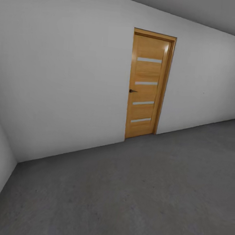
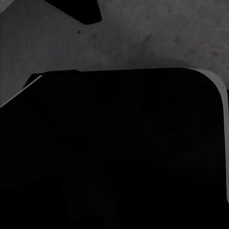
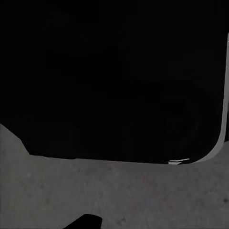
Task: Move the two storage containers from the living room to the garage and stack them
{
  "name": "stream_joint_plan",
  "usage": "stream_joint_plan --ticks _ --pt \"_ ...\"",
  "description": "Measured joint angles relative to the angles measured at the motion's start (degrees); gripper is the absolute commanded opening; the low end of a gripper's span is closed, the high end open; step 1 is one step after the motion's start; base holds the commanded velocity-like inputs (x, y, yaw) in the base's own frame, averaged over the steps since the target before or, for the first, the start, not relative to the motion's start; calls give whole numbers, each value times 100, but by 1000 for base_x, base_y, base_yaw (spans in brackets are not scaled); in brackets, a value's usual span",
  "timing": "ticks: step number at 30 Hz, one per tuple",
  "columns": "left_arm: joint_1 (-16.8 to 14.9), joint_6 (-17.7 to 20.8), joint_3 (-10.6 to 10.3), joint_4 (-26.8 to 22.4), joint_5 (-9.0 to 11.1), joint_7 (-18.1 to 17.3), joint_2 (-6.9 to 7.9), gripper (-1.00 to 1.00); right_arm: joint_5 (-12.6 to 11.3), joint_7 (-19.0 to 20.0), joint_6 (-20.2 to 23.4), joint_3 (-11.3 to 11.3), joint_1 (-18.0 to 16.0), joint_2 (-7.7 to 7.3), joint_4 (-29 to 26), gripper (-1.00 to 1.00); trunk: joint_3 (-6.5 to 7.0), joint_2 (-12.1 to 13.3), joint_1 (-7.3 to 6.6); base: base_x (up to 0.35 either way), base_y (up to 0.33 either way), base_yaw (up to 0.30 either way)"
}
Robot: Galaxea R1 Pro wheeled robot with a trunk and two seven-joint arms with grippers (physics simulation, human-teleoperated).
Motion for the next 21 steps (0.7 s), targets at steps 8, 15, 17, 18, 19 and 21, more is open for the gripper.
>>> stream_joint_plan --ticks 8,15,17,18,19,21 --pt "0 0 -2 0 3 0 0 100 43 -5 -296 73 0 -44 0 100 0 0 0 0 0 -286" --pt "0 -4 0 -3 11 7 1 100 33 0 -666 77 0 -71 8 100 0 0 0 0 0 -286" --pt "0 -5 0 -4 11 8 1 100 34 0 -680 78 0 -67 8 100 0 0 0 0 0 -286" --pt "0 -6 0 -6 12 6 1 100 34 -2 -689 76 0 -65 9 100 0 0 0 0 0 -286" --pt "0 -7 0 -7 13 7 0 100 33 -1 -697 73 0 -63 9 100 0 0 0 0 0 -286" --pt "0 -8 0 -8 12 8 0 100 31 0 -701 71 0 -62 9 100 0 0 0 0 0 -286"
